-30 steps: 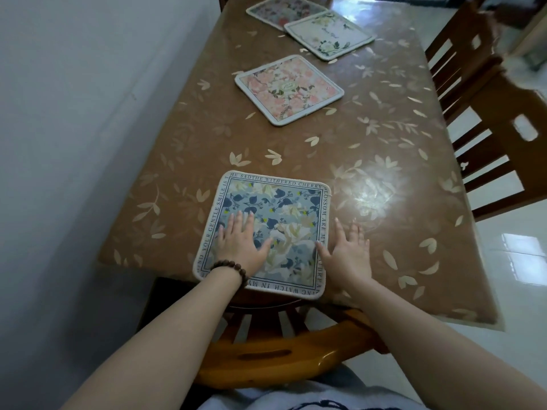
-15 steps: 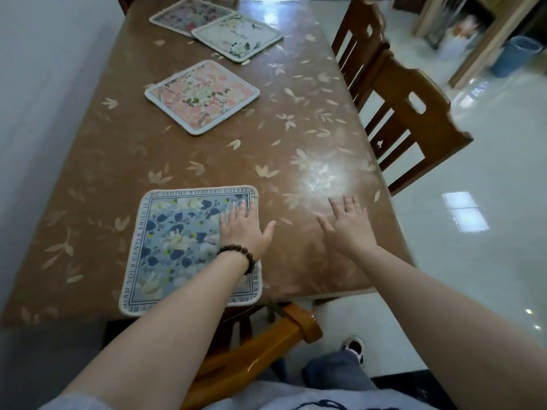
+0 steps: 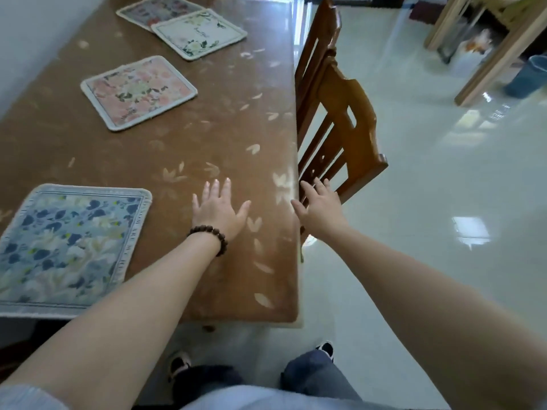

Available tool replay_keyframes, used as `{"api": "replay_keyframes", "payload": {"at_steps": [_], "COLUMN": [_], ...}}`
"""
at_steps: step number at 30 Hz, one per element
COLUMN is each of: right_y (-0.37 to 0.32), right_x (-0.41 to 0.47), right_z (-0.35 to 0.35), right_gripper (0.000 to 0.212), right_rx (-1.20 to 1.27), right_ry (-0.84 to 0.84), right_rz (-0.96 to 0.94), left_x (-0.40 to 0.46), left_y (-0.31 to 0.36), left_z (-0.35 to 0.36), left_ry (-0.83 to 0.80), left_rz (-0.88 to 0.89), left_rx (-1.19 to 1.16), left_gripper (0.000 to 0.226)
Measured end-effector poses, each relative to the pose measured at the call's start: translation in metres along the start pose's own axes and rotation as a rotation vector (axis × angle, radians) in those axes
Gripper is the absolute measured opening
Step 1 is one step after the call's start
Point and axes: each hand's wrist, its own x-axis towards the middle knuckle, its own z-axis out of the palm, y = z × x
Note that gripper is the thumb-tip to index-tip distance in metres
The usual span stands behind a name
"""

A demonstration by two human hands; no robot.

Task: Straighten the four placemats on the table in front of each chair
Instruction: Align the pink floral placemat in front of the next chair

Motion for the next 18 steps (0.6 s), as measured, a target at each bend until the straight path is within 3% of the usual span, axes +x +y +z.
{"api": "replay_keyframes", "payload": {"at_steps": [7,13,18], "right_y": [0.054,0.063,0.078], "right_x": [0.044,0.095,0.132], "right_z": [-0.064,-0.096,-0.109], "right_gripper": [0.06,0.058,0.059], "right_rx": [0.002,-0.024,-0.052], "right_ry": [0.01,0.042,0.028], "right_rz": [-0.152,-0.268,-0.342], "left_x": [0.011,0.044,0.07], "left_y": [0.089,0.121,0.138], "left_z": [-0.013,-0.02,-0.011], "left_ry": [0.089,0.161,0.128], "left_rz": [-0.105,-0.171,-0.259], "left_rx": [-0.002,0.014,0.016], "left_gripper": [0.074,0.074,0.076]}}
